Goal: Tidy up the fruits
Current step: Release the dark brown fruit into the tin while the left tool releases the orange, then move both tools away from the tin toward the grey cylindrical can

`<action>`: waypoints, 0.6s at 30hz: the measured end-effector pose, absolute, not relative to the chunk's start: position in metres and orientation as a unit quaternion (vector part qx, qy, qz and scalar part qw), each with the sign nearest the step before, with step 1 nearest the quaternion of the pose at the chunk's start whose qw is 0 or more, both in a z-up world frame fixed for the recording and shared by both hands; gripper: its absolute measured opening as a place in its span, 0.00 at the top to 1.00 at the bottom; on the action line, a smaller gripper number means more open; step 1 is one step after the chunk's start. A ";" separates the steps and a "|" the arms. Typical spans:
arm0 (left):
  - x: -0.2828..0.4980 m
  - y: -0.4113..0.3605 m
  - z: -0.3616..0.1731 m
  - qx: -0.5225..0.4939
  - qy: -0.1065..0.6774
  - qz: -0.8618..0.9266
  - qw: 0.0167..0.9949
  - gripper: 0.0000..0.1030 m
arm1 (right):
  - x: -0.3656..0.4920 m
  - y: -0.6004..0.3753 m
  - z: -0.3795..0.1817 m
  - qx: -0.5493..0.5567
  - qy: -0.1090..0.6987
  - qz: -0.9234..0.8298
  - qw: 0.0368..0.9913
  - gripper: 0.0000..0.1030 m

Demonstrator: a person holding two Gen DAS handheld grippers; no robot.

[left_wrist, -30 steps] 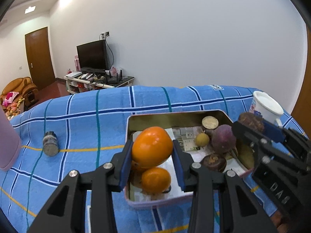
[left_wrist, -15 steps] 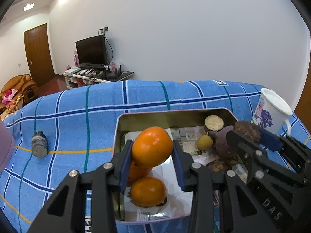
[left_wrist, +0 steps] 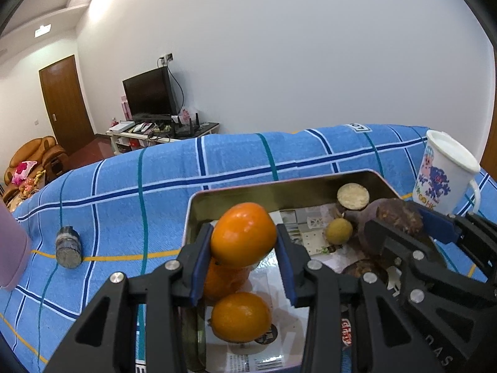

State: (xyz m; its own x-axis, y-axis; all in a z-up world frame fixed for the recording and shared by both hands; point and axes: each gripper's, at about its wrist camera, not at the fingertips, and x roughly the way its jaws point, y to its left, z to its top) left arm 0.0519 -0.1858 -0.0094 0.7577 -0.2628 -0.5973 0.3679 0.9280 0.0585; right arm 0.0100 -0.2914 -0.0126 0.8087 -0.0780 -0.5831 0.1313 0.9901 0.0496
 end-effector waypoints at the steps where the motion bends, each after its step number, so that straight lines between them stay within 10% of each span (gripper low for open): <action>1: 0.052 -0.186 -0.009 0.085 0.305 -0.169 0.933 0.54 | 0.010 -0.292 -0.013 0.045 0.303 -0.054 0.950 0.58; 4: 0.051 -0.179 -0.009 0.074 0.305 -0.156 0.936 0.33 | 0.007 -0.294 -0.013 0.050 0.301 -0.053 0.951 0.58; 13: 0.048 -0.169 -0.003 0.068 0.292 -0.134 0.945 0.19 | 0.002 -0.298 -0.010 0.057 0.290 -0.049 0.954 0.53; 18: 0.047 -0.156 -0.002 0.051 0.288 -0.111 0.950 0.02 | -0.004 -0.301 -0.006 0.061 0.276 -0.062 0.957 0.35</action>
